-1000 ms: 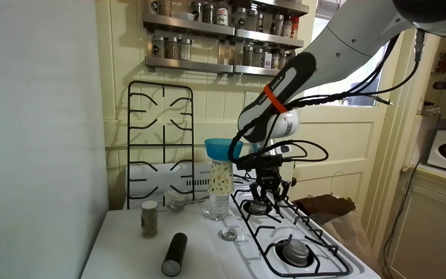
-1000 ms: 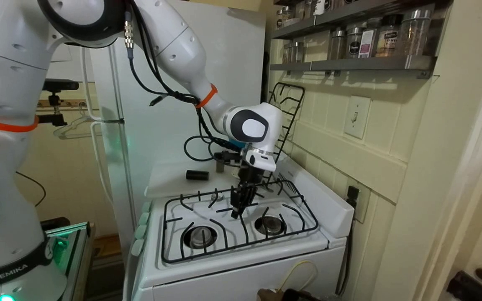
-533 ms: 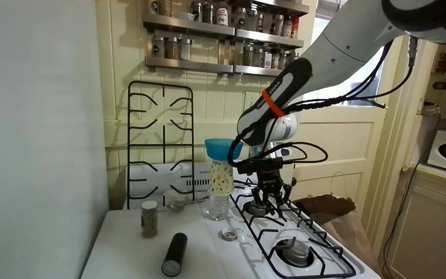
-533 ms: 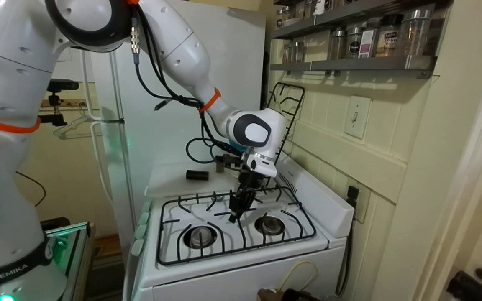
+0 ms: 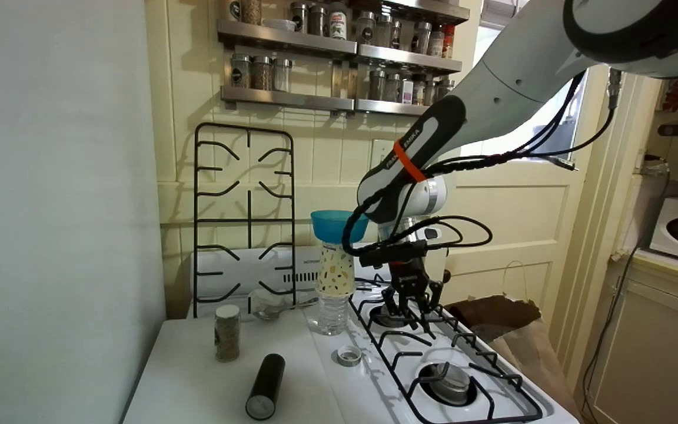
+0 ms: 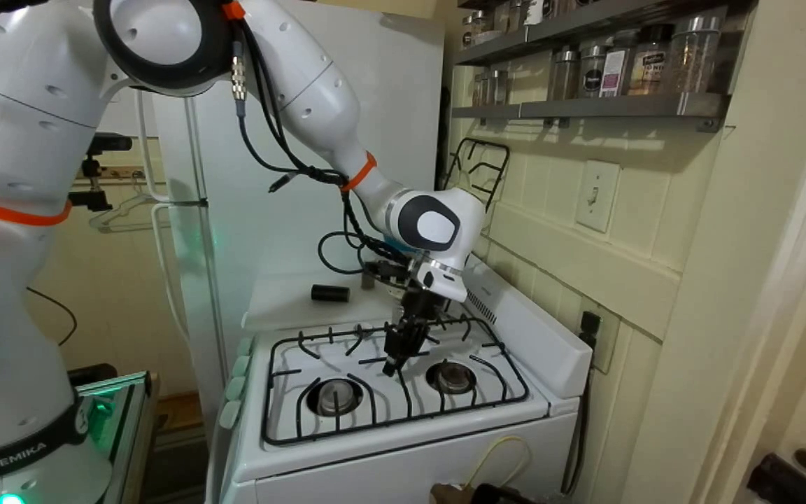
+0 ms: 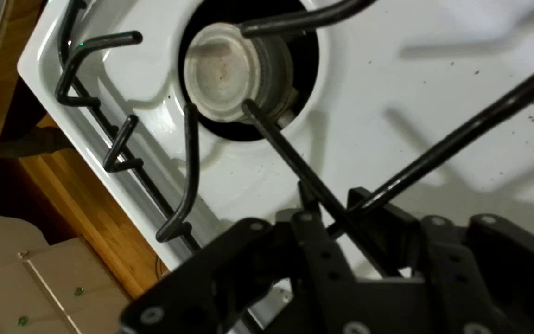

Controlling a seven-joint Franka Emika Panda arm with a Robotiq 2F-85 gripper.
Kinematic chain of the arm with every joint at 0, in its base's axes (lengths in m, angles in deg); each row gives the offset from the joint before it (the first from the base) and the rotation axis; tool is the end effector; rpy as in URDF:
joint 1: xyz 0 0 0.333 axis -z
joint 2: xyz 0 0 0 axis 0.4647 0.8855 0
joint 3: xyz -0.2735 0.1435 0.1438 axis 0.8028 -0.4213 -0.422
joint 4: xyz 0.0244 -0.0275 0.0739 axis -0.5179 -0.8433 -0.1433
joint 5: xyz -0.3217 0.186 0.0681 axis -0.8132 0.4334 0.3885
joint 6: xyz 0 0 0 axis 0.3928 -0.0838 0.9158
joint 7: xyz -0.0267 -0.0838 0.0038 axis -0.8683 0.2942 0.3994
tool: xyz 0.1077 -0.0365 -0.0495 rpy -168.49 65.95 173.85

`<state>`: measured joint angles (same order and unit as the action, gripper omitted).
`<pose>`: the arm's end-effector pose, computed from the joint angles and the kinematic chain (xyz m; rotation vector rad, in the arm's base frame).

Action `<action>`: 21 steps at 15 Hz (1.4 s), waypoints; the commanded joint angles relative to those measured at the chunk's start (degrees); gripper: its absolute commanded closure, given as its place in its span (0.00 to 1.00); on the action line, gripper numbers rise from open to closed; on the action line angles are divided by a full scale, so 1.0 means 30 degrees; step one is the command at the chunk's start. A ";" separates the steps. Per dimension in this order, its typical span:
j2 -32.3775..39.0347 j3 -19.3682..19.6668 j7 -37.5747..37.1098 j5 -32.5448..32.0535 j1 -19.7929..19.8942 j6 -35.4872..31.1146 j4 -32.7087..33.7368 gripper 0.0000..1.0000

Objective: Place the grating on the right on the right side of the stovetop.

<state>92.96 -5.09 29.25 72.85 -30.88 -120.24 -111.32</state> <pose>0.5701 -0.0094 0.2324 2.4740 -1.3727 -0.5176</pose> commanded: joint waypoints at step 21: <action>-0.4954 0.0676 -0.0195 -0.1500 0.0135 0.7566 -0.2417 0.00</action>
<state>84.05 -3.57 29.38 71.79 -30.27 -101.49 -112.39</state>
